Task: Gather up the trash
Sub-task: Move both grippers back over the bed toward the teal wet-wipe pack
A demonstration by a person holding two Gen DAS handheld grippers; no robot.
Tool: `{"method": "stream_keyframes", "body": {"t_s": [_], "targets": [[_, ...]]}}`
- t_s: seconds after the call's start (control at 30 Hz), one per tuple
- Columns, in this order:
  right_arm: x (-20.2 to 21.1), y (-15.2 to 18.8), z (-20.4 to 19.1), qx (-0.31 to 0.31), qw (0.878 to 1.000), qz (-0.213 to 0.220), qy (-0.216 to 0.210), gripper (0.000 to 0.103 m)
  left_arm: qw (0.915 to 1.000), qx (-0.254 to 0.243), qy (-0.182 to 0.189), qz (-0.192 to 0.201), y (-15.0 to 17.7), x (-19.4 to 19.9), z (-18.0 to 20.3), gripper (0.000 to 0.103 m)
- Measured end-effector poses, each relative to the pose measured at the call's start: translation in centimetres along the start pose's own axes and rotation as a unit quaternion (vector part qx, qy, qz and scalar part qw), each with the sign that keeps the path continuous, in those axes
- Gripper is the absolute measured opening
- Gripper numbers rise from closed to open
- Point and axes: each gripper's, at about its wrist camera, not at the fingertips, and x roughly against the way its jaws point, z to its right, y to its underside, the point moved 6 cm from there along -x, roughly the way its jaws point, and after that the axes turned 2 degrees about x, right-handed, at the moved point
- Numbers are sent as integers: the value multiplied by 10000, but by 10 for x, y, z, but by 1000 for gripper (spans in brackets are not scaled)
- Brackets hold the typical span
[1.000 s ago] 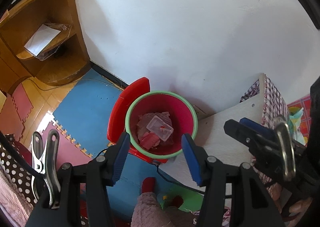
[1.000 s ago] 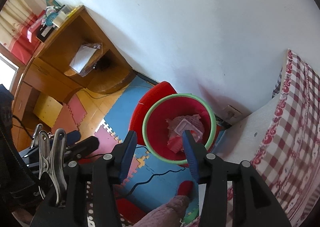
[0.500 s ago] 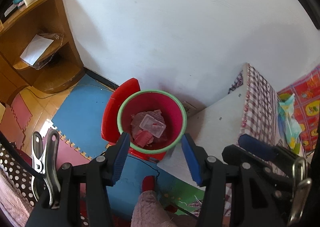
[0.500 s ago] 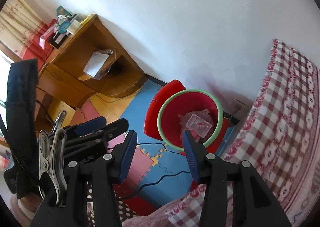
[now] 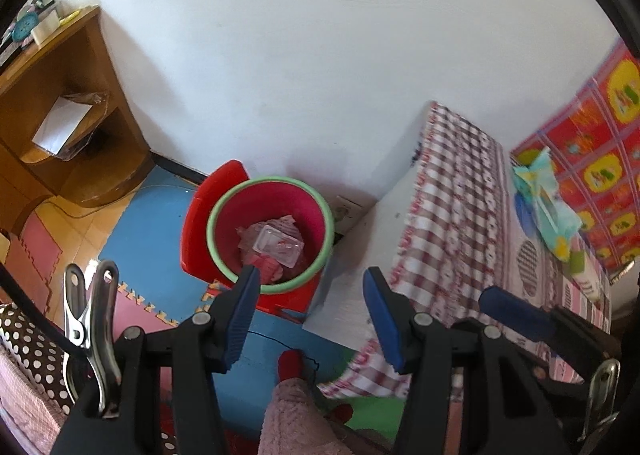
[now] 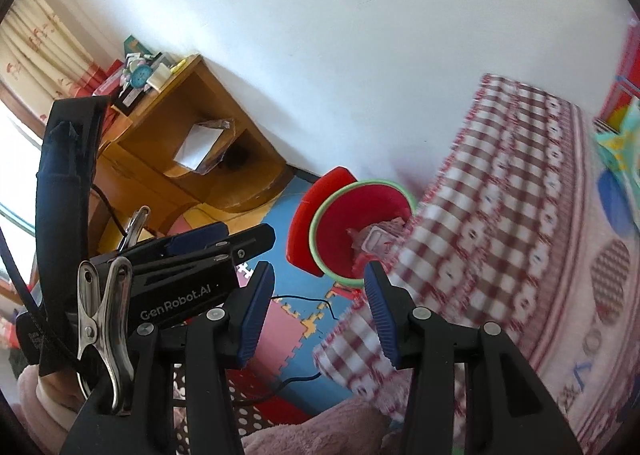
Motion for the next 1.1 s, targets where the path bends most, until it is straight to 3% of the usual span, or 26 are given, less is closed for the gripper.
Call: {"method": "stream_keyframes", "body": {"t_s": [0.4,1.1], "targets": [[80,41,28,-353,9980,518,104,48,9985,-516,120,117,35,36,70,56],[192,107,132,-1273,9816,1189,783,48,9891,-1377,514,117,90,56,219,56]]}}
